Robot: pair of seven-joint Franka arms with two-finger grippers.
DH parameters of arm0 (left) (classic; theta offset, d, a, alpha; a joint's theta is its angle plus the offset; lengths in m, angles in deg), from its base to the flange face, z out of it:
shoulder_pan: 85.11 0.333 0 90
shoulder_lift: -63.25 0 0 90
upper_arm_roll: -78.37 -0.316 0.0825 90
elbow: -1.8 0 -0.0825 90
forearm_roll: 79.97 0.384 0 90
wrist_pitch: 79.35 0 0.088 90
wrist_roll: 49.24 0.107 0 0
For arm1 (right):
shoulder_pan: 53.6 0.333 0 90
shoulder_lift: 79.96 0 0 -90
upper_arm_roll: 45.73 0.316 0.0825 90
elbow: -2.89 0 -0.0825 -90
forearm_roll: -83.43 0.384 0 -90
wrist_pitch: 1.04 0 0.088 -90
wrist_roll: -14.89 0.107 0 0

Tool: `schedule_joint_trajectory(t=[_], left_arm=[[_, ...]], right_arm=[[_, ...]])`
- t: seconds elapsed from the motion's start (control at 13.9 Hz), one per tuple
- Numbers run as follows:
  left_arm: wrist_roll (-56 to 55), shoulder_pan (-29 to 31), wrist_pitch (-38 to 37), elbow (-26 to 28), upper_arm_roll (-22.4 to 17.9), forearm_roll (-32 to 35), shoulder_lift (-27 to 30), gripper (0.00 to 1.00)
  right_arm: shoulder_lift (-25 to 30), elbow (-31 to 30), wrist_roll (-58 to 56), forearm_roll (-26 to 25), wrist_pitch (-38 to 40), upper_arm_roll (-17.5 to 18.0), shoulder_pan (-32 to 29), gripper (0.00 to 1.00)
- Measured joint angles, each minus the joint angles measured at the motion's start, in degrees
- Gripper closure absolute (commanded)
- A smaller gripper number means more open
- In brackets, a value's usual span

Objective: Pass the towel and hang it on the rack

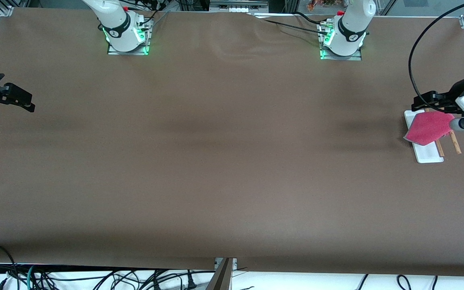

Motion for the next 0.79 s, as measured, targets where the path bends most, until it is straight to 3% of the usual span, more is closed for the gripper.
schedule_joint_trajectory(t=[0.79], left_arm=[[-0.2,-0.64,0.81,-2.03,-0.6,-0.51,0.5,0.0]], right_arm=[[0.0,0.0,0.0,0.0,0.0,0.0,0.0,0.0]])
